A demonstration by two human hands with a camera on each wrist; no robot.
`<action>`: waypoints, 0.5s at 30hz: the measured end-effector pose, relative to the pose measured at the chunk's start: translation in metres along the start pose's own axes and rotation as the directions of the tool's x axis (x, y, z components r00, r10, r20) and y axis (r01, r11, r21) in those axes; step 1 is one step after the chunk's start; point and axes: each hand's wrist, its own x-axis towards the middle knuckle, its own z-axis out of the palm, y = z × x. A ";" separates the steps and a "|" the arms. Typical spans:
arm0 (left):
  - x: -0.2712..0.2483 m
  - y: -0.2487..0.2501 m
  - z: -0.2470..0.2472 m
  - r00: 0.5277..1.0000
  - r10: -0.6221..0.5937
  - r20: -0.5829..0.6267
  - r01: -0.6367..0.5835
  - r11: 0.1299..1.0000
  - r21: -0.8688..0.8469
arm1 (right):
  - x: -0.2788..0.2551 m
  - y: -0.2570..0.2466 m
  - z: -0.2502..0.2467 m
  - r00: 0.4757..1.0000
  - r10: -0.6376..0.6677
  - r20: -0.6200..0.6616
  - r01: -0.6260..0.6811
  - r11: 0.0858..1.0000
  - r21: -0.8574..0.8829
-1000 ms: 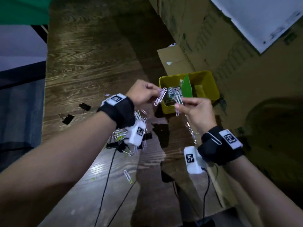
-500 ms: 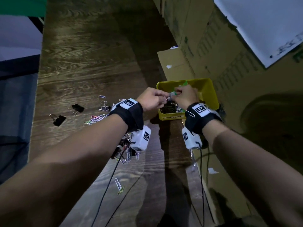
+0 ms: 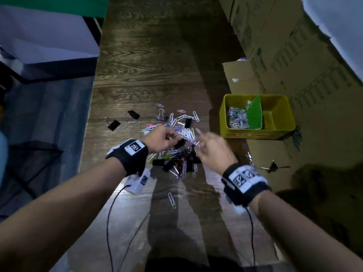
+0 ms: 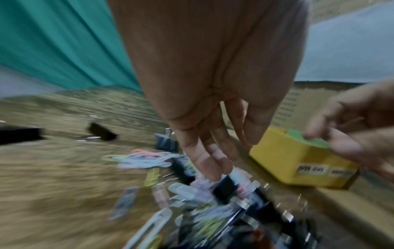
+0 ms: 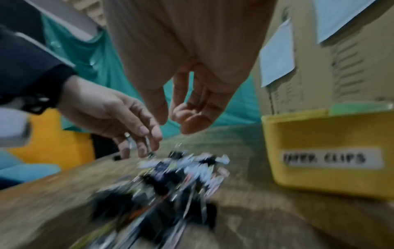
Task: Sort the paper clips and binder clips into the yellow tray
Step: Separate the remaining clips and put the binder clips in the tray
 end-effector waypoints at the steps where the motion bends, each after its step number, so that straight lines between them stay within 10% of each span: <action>1: -0.013 -0.019 -0.004 1.000 -0.023 0.015 0.022 0.997 0.077 | -0.012 -0.006 0.017 0.994 0.003 0.111 0.000 1.000 -0.024; 7: -0.093 -0.093 -0.004 0.985 -0.156 0.068 0.122 0.924 0.361 | -0.065 -0.024 0.103 0.866 0.026 0.499 0.033 0.993 -0.110; 15: -0.149 -0.126 0.041 1.000 -0.001 0.027 -0.011 0.892 0.451 | -0.075 -0.036 0.132 0.881 0.031 0.473 0.042 0.989 -0.144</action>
